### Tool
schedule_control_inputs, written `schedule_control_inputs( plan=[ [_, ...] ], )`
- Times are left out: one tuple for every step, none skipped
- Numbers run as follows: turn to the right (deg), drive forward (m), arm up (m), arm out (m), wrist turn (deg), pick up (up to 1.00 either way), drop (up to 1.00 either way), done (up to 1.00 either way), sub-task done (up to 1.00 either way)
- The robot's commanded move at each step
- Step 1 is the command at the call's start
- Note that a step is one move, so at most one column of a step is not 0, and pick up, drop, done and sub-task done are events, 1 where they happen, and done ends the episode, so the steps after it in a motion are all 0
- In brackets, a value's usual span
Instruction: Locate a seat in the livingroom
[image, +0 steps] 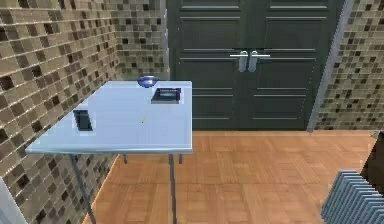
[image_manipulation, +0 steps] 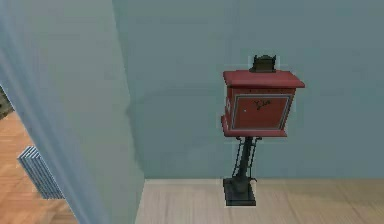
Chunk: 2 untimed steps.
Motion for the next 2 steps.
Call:
schedule_control_inputs(
  plan=[
    [0.0,0.1,0.0,0.0,0.0,0.0,0.0,0.0,0.0],
    [0.0,0.45,0.0,0.0,0.0,0.0,0.0,0.0,0.0]
  ],
)
